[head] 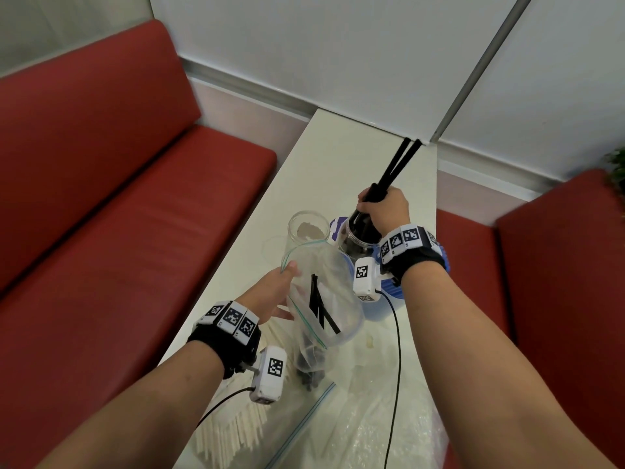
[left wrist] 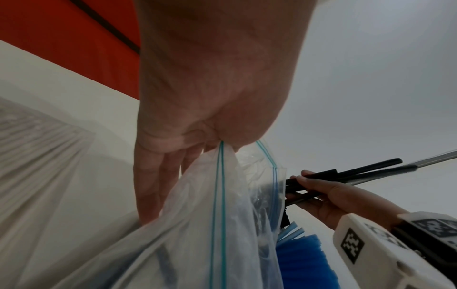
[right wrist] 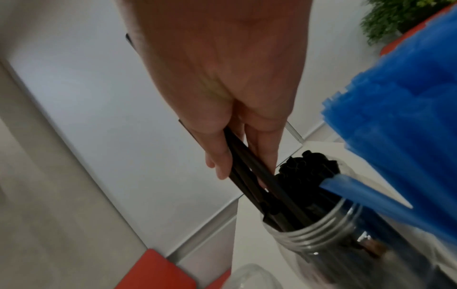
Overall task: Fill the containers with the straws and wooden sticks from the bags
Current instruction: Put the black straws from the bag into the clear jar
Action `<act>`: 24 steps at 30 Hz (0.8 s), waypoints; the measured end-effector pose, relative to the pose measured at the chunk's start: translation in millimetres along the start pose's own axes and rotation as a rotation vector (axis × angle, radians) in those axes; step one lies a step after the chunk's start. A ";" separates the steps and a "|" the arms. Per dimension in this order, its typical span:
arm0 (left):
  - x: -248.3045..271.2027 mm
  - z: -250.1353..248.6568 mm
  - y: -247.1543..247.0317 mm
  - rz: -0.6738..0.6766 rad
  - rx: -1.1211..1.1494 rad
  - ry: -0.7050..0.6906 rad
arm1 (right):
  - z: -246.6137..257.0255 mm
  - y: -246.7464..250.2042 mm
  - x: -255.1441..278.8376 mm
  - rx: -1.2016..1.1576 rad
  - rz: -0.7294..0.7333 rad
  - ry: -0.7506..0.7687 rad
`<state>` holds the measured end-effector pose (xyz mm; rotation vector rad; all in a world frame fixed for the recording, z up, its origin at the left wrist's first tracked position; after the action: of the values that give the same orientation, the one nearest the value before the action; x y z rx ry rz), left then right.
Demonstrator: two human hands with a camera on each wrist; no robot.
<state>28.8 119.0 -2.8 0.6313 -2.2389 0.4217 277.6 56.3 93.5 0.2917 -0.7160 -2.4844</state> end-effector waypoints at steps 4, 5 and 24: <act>-1.4 1.7 1.6 -0.006 0.012 -0.007 | -6.6 2.7 -1.3 0.008 -0.025 -0.020; -1.9 1.7 1.1 -0.003 0.016 -0.008 | -8.4 3.2 -1.0 -0.008 -0.017 -0.034; 1.1 1.2 -2.7 0.015 -0.002 0.000 | 11.4 16.0 -0.4 -0.111 0.053 0.019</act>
<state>29.0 115.8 -2.5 0.6136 -2.2447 0.4267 281.0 50.0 111.8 0.2519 -0.5680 -2.4573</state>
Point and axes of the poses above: each hand's wrist, its own x-axis away from the middle knuckle, its own y-axis out of the back of the hand, z = x × y, the point moved 4 cm from there along -x, towards the middle knuckle, and after that the axes turned 8 degrees about y, right-handed, at the moved point
